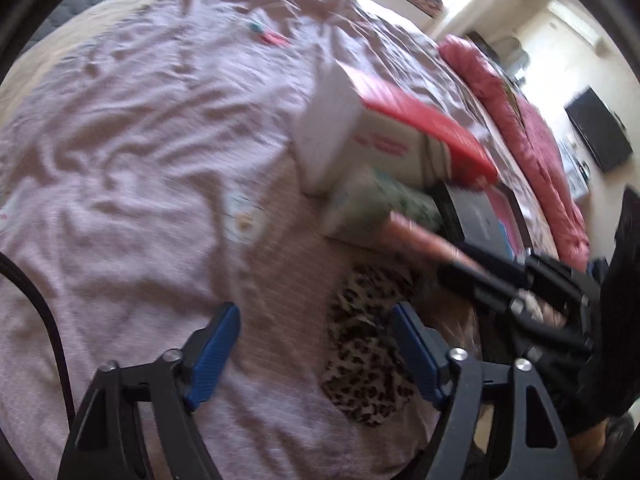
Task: Organize soft objects
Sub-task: 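Grasp the leopard-print cloth with the left tool while the right grasps the pink sausage-shaped item, then lift the leopard cloth with the left tool while the right lifts the pink item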
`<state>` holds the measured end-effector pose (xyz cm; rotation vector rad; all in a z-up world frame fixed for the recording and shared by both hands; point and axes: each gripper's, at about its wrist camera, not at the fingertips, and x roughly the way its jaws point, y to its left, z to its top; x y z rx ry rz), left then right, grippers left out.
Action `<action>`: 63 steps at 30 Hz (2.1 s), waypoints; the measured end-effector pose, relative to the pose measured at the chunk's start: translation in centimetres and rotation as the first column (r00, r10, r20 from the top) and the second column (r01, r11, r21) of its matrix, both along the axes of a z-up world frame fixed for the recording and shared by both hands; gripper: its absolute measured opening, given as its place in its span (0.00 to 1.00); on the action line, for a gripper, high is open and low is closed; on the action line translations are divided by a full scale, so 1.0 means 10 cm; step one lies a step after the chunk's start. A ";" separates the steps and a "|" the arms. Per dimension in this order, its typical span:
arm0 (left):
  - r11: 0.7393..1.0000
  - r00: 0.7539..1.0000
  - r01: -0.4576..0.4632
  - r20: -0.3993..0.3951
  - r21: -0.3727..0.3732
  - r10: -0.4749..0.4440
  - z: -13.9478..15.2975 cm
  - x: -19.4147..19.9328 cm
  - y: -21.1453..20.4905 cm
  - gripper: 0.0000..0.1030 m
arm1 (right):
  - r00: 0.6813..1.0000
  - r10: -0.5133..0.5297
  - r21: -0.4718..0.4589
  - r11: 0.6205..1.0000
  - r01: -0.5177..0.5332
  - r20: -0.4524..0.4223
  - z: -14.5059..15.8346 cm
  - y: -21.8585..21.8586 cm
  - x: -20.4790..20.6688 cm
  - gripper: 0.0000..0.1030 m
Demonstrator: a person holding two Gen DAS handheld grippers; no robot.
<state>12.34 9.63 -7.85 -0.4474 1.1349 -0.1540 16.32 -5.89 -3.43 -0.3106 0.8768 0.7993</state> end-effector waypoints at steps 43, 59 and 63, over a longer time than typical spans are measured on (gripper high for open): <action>0.996 0.995 0.091 -0.033 0.014 -0.090 0.00 -0.18 -0.67 0.09 | 0.969 -0.145 0.047 0.986 0.157 -0.202 -0.20 -0.53 -0.08 0.39; 0.998 0.996 0.057 0.062 0.039 -0.059 0.45 -0.37 -0.59 0.09 | 0.956 -0.157 0.208 0.955 0.211 -0.247 0.12 -0.83 -0.13 0.22; 0.997 0.995 0.053 0.086 0.049 -0.057 0.59 -0.40 -0.62 0.09 | 0.961 -0.157 0.214 0.955 0.207 -0.230 0.23 -0.86 -0.16 0.18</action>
